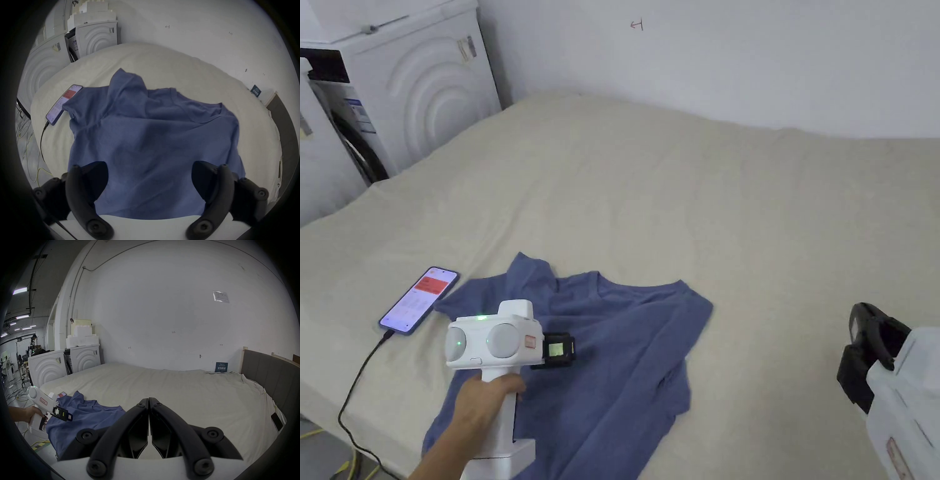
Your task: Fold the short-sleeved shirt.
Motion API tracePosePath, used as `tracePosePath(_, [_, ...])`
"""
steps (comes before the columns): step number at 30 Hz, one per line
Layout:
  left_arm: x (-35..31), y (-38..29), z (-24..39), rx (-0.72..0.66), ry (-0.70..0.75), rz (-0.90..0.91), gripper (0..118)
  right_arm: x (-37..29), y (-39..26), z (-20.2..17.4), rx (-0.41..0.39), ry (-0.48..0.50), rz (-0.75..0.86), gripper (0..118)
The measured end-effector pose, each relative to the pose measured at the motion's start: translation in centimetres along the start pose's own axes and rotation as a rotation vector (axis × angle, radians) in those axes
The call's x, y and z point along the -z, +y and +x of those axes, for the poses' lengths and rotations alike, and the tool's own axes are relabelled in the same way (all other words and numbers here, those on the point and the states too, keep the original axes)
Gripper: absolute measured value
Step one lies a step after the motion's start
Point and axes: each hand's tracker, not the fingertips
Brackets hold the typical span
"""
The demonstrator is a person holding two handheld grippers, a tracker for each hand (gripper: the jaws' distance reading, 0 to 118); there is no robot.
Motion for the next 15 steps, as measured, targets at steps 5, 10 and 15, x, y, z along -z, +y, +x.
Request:
tracePosePath(5, [2.3, -0.4, 0.6, 0.008, 0.025, -0.102, 106, -0.1, -0.7, 0.4, -0.007, -0.011, -0.026, 0])
tracePosePath(10, [2.4, -1.2, 1.7, 0.026, 0.058, -0.123, 93, -0.7, -1.0, 1.0, -0.018, -0.018, -0.04, 0])
tracePosePath(15, [1.3, -1.0, 2.4, 0.09, 0.058, -0.114, 16, -1.2, -0.9, 2.0, 0.0, -0.03, -0.033, 0])
